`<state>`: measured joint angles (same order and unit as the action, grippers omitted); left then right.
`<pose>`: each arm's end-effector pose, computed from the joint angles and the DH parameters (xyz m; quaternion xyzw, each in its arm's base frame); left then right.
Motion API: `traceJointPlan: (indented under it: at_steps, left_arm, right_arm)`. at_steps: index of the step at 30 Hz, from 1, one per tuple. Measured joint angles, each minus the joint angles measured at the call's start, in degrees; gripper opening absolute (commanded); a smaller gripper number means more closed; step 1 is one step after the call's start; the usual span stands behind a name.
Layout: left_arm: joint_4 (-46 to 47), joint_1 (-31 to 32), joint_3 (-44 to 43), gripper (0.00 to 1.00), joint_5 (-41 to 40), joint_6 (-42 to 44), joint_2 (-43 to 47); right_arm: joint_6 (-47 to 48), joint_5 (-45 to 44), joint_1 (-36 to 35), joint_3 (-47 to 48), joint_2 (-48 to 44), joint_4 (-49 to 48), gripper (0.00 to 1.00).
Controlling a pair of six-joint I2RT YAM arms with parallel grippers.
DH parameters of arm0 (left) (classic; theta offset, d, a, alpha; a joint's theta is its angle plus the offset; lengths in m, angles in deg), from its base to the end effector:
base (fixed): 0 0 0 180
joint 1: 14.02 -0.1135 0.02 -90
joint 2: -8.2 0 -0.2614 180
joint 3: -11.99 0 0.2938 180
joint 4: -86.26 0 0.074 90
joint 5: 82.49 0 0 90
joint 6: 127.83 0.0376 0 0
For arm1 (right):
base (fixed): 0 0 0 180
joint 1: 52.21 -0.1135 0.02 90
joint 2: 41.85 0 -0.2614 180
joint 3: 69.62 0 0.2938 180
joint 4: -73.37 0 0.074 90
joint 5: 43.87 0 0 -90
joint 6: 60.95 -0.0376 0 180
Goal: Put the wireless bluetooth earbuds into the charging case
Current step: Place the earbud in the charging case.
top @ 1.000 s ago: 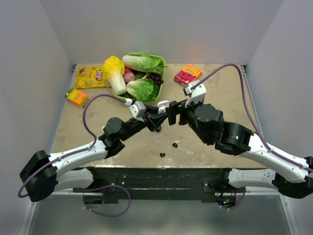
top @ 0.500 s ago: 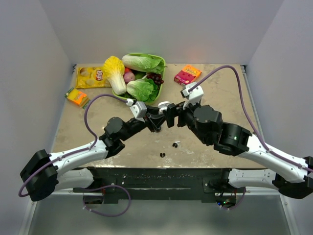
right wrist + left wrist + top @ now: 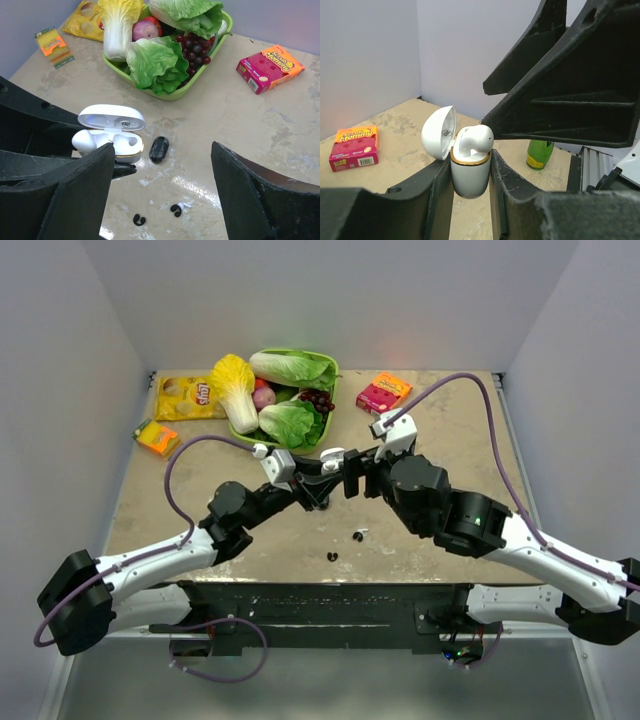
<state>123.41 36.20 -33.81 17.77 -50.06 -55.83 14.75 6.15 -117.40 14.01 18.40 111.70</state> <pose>0.1801 -0.2268 0.2926 0.2572 0.5237 -0.4646 0.6661 0.1307 0.2252 0.4305 -0.1322 0.7625 0.1575 0.6135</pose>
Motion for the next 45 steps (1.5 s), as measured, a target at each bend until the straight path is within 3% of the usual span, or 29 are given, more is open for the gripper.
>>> traceJointPlan:
  at_steps: [9, 21, 45]
  left_arm:
    - [-1.07, 0.04, -0.22, 0.00, -0.59, 0.02, -0.76]
    - [-1.68, 0.04, -0.26, 0.00, -0.90, 0.02, -2.05]
    - [-1.33, 0.04, -0.26, 0.00, -0.90, 0.00, -0.55]
  right_arm:
    - [-0.28, 2.78, 0.00, -2.56, -5.14, -3.65, 0.98]
    - [-2.03, 4.39, 0.02, 0.48, 4.26, -3.41, 0.98]
    - [-2.58, 1.75, 0.07, 0.48, 1.68, -0.76, 0.98]
